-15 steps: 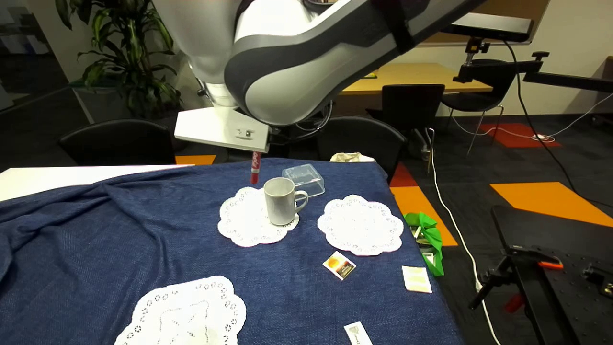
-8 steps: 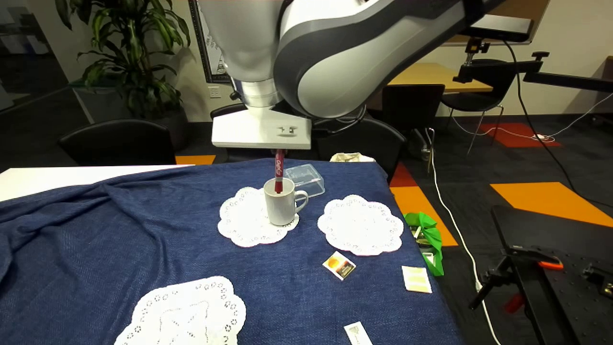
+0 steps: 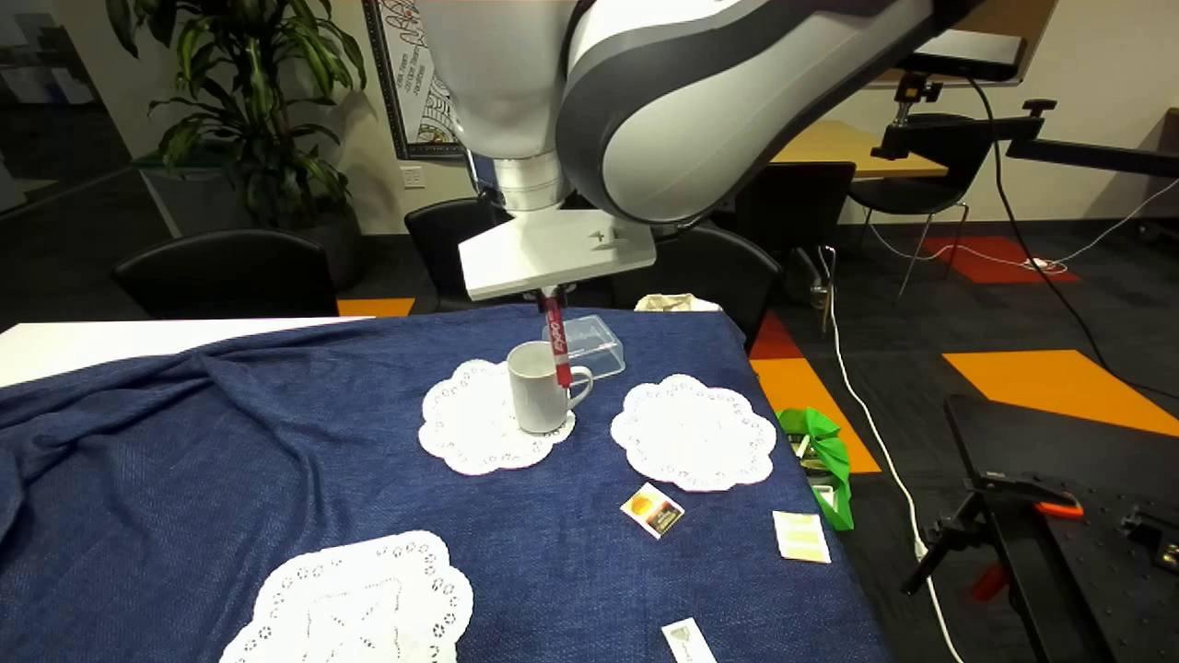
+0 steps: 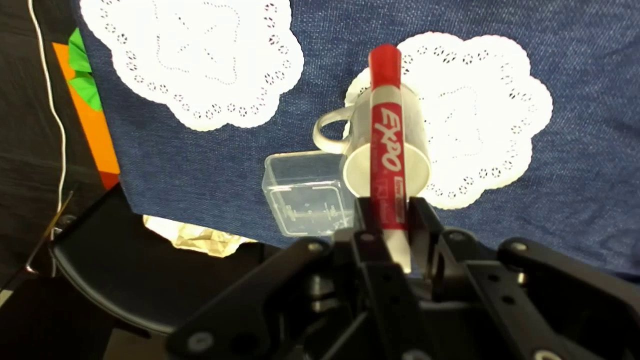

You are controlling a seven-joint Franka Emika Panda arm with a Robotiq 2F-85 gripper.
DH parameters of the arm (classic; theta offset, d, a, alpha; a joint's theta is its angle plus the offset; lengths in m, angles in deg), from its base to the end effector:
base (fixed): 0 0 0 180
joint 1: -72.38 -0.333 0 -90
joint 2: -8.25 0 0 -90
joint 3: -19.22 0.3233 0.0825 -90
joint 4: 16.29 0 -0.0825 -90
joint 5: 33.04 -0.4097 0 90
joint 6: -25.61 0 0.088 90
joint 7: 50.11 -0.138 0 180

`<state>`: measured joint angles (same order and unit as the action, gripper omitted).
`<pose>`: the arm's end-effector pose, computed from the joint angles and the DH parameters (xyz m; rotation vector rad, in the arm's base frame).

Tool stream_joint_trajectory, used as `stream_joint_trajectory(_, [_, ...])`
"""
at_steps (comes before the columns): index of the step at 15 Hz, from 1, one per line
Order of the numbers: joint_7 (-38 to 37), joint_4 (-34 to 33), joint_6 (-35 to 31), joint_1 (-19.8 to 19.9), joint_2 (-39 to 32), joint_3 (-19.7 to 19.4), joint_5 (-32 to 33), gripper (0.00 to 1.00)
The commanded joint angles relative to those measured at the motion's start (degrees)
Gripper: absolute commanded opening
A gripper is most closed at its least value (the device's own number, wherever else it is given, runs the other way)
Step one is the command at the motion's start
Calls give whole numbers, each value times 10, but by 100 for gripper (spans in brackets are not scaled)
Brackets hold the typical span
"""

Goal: Remove the marker from the mug

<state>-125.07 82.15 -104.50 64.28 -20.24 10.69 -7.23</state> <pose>0.7028 -0.0183 0.2735 2.4561 -1.3599 0.4238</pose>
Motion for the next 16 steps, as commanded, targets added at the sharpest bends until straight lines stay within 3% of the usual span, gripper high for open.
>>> stream_joint_trajectory(1, [122,20,-11,25,15,28,-41,5])
stream_joint_trajectory(8, [352,-5,40,41,-9,51,-138,5])
stream_joint_trajectory(16, [437,-81,150,28,-85,41,-177,5])
